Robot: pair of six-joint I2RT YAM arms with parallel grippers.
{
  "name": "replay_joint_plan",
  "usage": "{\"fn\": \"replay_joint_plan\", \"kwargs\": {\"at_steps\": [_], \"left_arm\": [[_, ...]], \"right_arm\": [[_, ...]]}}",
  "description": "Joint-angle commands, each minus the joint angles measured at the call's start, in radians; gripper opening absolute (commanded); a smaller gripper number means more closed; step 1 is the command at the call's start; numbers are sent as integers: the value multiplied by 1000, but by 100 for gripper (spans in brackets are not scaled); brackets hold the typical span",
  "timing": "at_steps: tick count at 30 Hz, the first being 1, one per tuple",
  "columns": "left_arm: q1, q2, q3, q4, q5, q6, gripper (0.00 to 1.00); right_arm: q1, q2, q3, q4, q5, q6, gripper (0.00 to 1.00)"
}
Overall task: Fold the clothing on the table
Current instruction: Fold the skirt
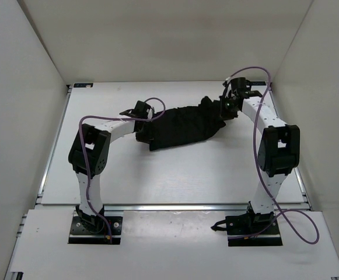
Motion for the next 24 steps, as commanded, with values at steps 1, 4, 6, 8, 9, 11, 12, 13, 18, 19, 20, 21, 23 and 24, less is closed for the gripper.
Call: {"fn": "replay_joint_plan", "kwargs": {"at_steps": [1, 4, 6, 8, 9, 11, 12, 13, 18, 19, 20, 21, 23, 24], "left_arm": [[-20, 39, -12, 29, 108, -41, 0], [-17, 61, -2, 76, 180, -81, 0], [-24, 82, 32, 89, 214, -95, 0], [-39, 96, 60, 86, 225, -92, 0], [-46, 101, 72, 87, 234, -95, 0], [-55, 110, 87, 86, 254, -95, 0], [-56, 110, 86, 92, 257, -100, 0], [-55, 107, 80, 95, 263, -100, 0], [-56, 89, 40, 103, 271, -104, 0], [-49, 85, 31, 109, 269, -104, 0], [-41, 72, 20, 113, 272, -110, 0], [-41, 70, 11, 116, 271, -110, 0], [-30, 55, -12, 124, 269, -113, 0], [-23, 49, -24, 132, 265, -113, 0]], "right_arm": [[56, -51, 72, 10, -73, 15, 0], [114, -54, 72, 56, -141, 51, 0], [154, -34, 83, 80, -165, 64, 0], [210, -19, 94, 86, -194, 71, 0], [226, -10, 102, 90, -205, 68, 0], [276, 0, 111, 104, -225, 68, 0], [289, 7, 114, 115, -236, 68, 0], [316, 10, 118, 128, -247, 69, 0], [364, 75, 180, 129, -302, 63, 0], [372, 99, 192, 115, -305, 60, 0], [381, 110, 204, 92, -300, 49, 2], [385, 121, 215, 83, -302, 37, 2], [389, 141, 220, 46, -296, 29, 7], [382, 148, 224, 32, -312, 29, 11]]}}
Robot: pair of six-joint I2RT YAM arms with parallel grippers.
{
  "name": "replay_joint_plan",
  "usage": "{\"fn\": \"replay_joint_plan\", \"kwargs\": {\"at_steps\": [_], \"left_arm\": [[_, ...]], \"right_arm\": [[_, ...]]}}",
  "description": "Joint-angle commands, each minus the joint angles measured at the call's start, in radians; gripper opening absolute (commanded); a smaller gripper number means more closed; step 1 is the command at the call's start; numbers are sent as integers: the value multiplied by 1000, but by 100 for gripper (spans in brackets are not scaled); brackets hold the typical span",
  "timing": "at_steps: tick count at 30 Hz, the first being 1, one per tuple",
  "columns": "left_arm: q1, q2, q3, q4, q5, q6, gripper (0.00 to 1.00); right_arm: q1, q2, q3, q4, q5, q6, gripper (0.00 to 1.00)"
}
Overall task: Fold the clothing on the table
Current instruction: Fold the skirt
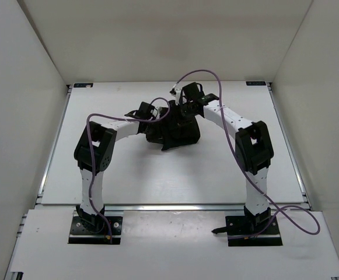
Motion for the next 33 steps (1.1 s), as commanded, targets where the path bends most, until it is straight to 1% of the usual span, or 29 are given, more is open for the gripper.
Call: {"fn": "replay_joint_plan", "kwargs": {"at_steps": [1, 2, 3, 4, 5, 6, 8, 9, 10, 11, 13, 16, 17, 18, 20, 21, 22, 23, 25, 26, 28, 30, 33], "left_arm": [[19, -47, -63, -11, -19, 6, 0], [21, -48, -77, -7, -18, 3, 0], [35, -52, -83, -2, -18, 6, 0], [30, -60, -89, 1, -15, 2, 0], [36, -58, -94, 2, -16, 3, 0], [39, -58, -98, 9, -9, 0, 0], [51, -61, -97, 1, 2, -1, 0], [56, -70, -100, -7, 1, -4, 2], [67, -84, -102, 2, 2, -4, 5], [76, -87, -106, 6, 5, -6, 6], [97, -124, -109, 4, 14, -15, 14], [120, -176, -105, -4, 22, -12, 37], [128, -182, -105, -8, 17, -9, 40], [133, -208, -103, -19, 11, -3, 49], [143, -244, -82, -37, -1, -1, 57], [147, -253, -69, -50, -4, 6, 60], [147, -270, -59, -54, -15, 11, 62], [150, -293, -51, -63, -18, 11, 63], [145, -298, -5, -67, -10, 18, 62], [147, -301, 10, -71, -1, 19, 61], [122, -293, 68, -74, 16, 28, 57], [84, -287, 92, -54, 28, 23, 55], [27, -265, 90, 11, 33, -6, 54]], "right_arm": [[1, 16, 39, -35, -67, -18, 16], [-9, 24, 26, -38, -74, -18, 27], [-12, 23, 32, -43, -92, -12, 33], [-11, 16, 25, -41, -115, -23, 35], [-9, 18, 19, -47, -118, -24, 42], [-6, 13, 25, -57, -124, -26, 53], [-9, -17, 14, -64, -98, -27, 63], [-20, -25, 11, -64, -85, -24, 69], [-23, -51, -1, -60, -81, -20, 71], [-34, -74, -14, -49, -78, -6, 72], [-78, -115, -36, -24, -93, 25, 72], [-138, -166, -81, 9, -74, 43, 71], [-149, -192, -104, 28, -63, 43, 71], [-170, -197, -118, 40, -42, 45, 69], [-218, -226, -171, 61, -8, 60, 63], [-229, -229, -188, 61, 8, 60, 53], [-244, -232, -198, 74, 11, 56, 38], [-244, -229, -210, 78, 15, 45, 30], [-264, -215, -218, 81, 15, 46, 4], [-264, -202, -216, 81, 8, 31, 0], [-263, -180, -215, 94, -6, 20, 0], [-247, -142, -209, 100, -17, 1, 0], [-226, -103, -218, 127, -50, -1, 0]]}}
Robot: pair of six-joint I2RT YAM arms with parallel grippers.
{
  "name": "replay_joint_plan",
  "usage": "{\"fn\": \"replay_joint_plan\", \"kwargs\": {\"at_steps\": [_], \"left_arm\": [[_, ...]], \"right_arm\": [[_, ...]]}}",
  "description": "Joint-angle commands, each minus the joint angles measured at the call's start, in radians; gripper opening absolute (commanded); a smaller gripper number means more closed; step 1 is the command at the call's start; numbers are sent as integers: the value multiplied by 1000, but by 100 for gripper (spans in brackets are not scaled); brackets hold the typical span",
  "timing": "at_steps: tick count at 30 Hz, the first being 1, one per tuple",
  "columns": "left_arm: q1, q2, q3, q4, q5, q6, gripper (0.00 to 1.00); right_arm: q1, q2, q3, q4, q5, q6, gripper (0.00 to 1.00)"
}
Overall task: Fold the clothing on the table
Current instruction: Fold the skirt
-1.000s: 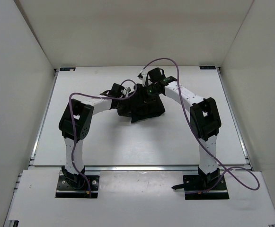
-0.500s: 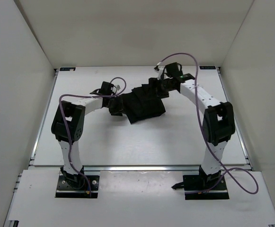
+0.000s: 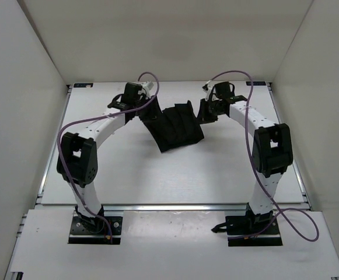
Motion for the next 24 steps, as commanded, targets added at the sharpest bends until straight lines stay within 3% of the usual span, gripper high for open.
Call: {"fn": "replay_joint_plan", "kwargs": {"at_steps": [1, 6, 13, 18, 20, 24], "left_arm": [[-79, -19, 0, 67, 35, -37, 51], [-135, 55, -115, 202, 92, -157, 39], [-129, 84, -211, 160, -17, -140, 33], [-122, 72, -225, 164, -22, -149, 34], [-120, 67, -198, 160, -26, -152, 37], [-91, 26, -109, 117, 29, -125, 55]], "right_arm": [[28, 46, 2, 72, -53, -23, 0], [44, 119, -14, 112, -77, -41, 0], [-4, 130, -29, 122, -100, -40, 0], [-54, 121, 5, 86, -162, -31, 0], [-74, 85, 25, 93, -231, -17, 5], [-88, 22, 121, 18, -202, -52, 31]]}}
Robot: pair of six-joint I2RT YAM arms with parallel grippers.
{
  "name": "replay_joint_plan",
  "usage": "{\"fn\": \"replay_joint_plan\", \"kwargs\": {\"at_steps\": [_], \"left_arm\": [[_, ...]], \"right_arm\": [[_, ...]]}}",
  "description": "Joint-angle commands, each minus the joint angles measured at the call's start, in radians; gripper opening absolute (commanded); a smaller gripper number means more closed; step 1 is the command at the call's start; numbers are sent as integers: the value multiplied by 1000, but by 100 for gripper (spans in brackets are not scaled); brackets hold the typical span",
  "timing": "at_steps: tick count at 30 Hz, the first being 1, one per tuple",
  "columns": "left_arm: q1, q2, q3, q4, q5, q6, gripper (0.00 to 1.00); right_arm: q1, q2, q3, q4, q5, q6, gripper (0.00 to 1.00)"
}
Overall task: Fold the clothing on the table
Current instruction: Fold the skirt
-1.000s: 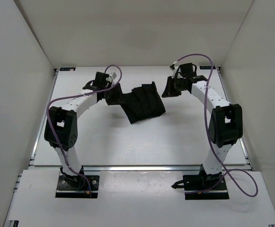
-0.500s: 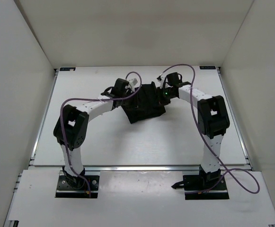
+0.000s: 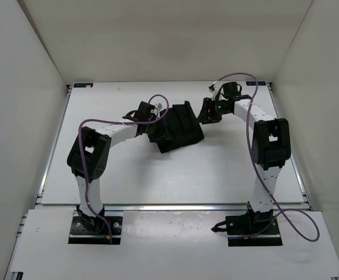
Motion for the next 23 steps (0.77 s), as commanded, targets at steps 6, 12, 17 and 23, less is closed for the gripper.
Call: {"fn": "replay_joint_plan", "kwargs": {"at_steps": [6, 12, 17, 23], "left_arm": [[95, -234, 143, -117, 7, 112, 86], [95, -337, 98, -332, -291, 318, 99], [135, -379, 28, -481, -395, 328, 99], [137, -508, -130, -461, -397, 316, 99]], "right_arm": [[-31, -238, 112, -136, 181, -116, 72], [-136, -406, -120, -84, 187, -117, 83], [-147, -492, -253, -82, 233, -148, 85], [-93, -595, -416, -19, 239, -85, 87]]}}
